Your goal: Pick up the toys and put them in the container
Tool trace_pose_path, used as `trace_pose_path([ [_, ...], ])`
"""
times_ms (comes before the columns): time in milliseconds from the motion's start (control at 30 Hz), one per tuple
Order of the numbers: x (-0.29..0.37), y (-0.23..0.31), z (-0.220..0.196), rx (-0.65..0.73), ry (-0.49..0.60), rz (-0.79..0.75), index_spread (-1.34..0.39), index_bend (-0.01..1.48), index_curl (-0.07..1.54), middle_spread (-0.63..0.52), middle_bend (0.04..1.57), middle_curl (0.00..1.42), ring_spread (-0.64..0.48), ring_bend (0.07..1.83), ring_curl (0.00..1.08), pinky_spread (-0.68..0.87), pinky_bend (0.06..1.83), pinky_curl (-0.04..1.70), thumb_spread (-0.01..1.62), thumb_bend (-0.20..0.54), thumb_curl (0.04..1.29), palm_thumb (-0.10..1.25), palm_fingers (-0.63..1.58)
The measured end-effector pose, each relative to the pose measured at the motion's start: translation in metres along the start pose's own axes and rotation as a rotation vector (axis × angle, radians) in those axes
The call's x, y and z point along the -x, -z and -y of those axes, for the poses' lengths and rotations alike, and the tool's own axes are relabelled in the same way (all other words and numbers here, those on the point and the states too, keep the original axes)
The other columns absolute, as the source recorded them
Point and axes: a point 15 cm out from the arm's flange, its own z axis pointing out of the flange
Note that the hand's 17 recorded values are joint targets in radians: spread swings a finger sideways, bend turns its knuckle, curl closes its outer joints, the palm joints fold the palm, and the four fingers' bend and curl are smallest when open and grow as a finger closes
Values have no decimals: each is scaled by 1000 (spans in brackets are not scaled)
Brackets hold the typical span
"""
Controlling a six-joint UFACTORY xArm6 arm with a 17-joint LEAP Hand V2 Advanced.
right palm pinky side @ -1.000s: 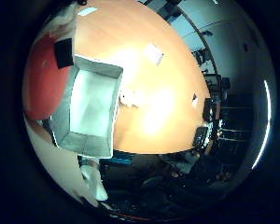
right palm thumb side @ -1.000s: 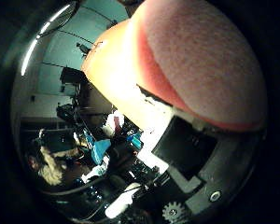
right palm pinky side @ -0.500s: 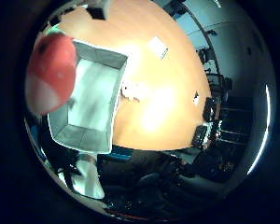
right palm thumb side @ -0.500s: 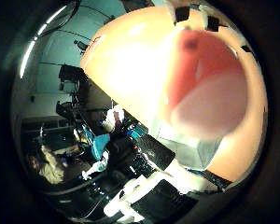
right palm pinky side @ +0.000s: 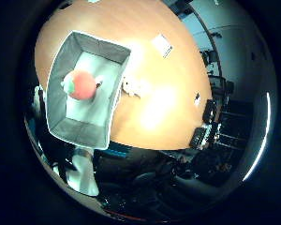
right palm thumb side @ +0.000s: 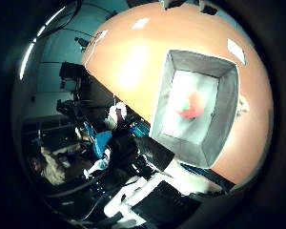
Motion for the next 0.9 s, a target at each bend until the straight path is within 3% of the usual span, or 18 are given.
trace_pose_path([
  [533,-152,4,-74,50,-155,-99,-430,168,304,-40,188,318,131,302,238,383,343,336,1058,-22,284,554,197],
  [800,-204,-13,-65,3,-156,-181,-426,167,295,-39,191,319,143,292,241,365,329,318,1047,-18,296,638,178],
  [900,-205,-57,-69,27,-152,-154,-426,168,295,-39,191,319,142,286,241,364,327,314,1042,-21,298,655,183],
])
